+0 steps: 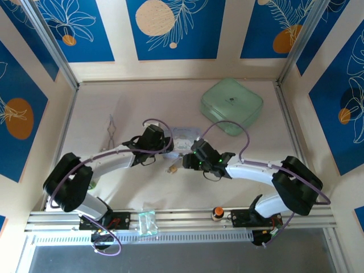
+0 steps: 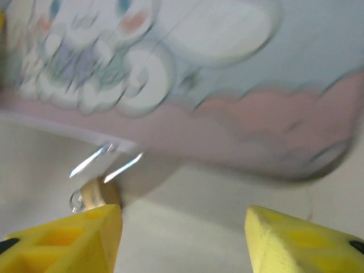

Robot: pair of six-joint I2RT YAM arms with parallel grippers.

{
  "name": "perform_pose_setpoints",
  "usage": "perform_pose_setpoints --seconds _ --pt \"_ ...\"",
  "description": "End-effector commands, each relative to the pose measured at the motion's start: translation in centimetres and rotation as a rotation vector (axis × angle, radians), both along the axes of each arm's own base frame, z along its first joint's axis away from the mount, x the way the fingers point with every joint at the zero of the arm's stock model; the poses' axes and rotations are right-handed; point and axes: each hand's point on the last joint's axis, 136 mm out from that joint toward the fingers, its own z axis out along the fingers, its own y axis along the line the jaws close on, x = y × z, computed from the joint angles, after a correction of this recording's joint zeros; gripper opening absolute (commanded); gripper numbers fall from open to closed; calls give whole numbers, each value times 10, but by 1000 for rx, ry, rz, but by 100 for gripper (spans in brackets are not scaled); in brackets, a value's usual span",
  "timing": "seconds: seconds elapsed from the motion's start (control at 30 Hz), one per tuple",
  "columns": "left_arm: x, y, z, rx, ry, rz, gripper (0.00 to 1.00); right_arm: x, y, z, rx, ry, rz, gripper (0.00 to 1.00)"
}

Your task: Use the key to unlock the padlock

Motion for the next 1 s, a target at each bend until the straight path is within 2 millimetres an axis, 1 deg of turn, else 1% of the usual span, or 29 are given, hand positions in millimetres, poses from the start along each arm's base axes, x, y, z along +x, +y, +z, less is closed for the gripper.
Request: perform_pose_setpoints --seconds 0.0,0.07,0.1,0.17,0.27,0.3,0.37,0.47,0.73,0.83,0.97 --pt "-7 10 5 53 10 -1 85 -6 12 14 -43 -70 42 66" --pt "-6 10 2 51 9 5 88 -12 27 12 -70 -78 89 70" --pt "-4 11 0 54 12 12 89 -13 33 11 -86 -77 103 70" --pt "0 9 -4 52 18 15 90 -13 47 7 -116 -74 141 71" --pt "7 3 -1 35 7 14 90 -11 64 4 -146 -81 181 70" --pt "8 2 0 28 3 19 90 -9 65 0 -166 -78 179 69" --pt "9 2 0 13 1 37 90 -4 62 -5 -202 -77 136 63" --pt "10 4 -1 -1 -8 58 90 -2 66 -16 -203 -61 146 60" --pt "9 8 -5 25 1 67 90 0 71 -32 -215 -16 120 58" --pt "9 9 -7 33 5 69 90 1 65 -39 -299 -5 95 54" --pt "9 9 -7 36 5 69 90 -8 52 -42 -355 18 50 50"
